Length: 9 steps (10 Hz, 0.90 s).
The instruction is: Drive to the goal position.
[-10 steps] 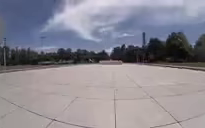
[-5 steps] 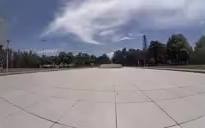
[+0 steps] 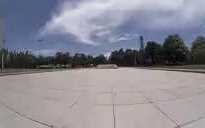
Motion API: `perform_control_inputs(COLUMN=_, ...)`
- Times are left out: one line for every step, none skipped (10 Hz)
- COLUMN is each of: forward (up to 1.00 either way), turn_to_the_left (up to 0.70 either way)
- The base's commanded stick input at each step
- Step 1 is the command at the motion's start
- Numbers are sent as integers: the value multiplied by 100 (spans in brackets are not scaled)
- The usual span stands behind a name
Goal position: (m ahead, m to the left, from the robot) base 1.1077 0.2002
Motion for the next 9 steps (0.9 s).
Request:
perform_control_inputs(forward=100, turn_to_the_left=-8)
perform_control_inputs(forward=55, turn_to_the_left=-3)
perform_control_inputs(forward=6, turn_to_the_left=-2)
perform_control_inputs(forward=34, turn_to_the_left=-13)
perform_control_inputs(forward=62, turn_to_the_left=-23)
perform_control_inputs(forward=90, turn_to_the_left=-33)
perform_control_inputs(forward=100, turn_to_the_left=-21)
perform_control_inputs(forward=100, turn_to_the_left=0)
perform_control_inputs(forward=100, turn_to_the_left=0)
